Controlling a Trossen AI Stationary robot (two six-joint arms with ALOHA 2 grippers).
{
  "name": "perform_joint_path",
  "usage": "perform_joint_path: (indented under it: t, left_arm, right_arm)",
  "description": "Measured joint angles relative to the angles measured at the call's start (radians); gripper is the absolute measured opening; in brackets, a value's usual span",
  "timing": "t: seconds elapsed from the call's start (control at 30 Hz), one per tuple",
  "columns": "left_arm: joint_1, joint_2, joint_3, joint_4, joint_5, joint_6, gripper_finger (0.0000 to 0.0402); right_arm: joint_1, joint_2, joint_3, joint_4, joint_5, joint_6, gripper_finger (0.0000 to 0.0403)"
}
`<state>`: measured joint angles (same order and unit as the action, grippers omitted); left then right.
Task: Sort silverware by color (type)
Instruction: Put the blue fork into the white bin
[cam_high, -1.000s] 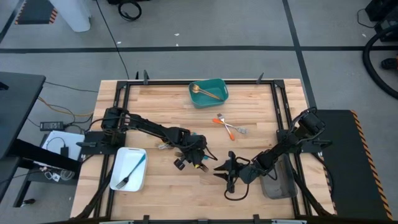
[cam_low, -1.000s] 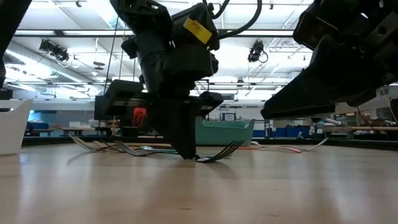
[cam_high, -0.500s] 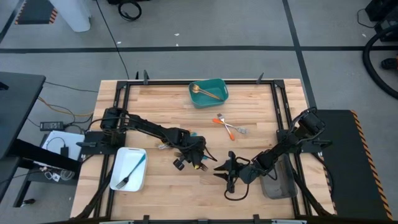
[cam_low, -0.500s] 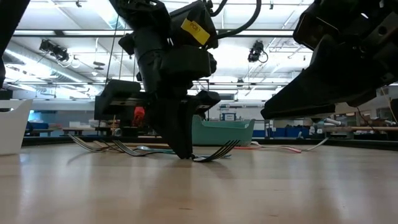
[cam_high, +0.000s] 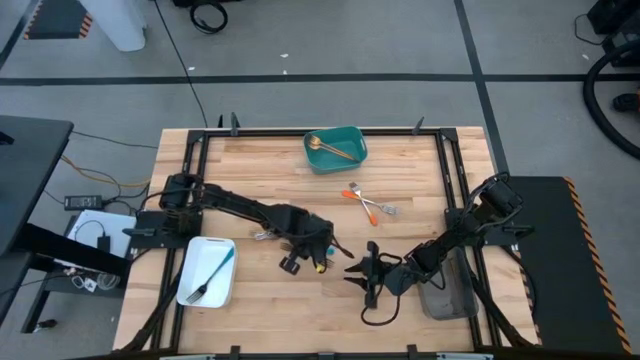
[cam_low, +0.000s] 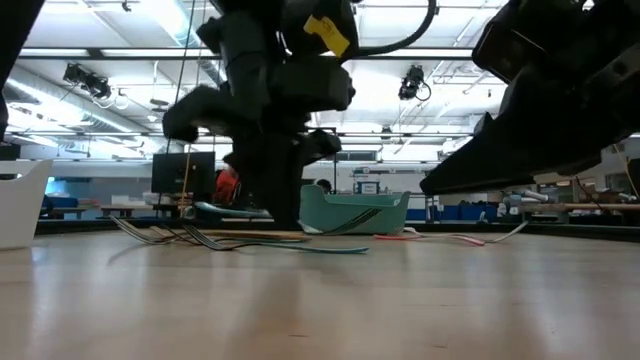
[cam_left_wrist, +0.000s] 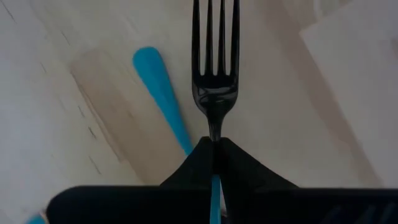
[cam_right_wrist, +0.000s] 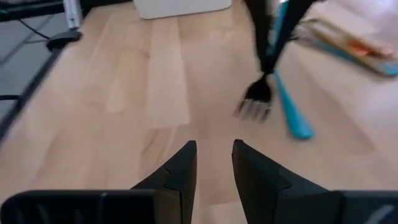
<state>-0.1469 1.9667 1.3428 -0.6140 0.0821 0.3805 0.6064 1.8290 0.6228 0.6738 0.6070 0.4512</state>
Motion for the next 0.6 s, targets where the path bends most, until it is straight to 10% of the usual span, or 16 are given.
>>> perform_joint_path:
  t: [0.6]
  left_arm:
    - [-0.119, -0.112, 0.003, -0.231, -0.110, -0.455, 0.0019]
  right_arm:
    - [-0.055, -0.010, 0.000, 0.020, 0.110, -0.253, 0.0110]
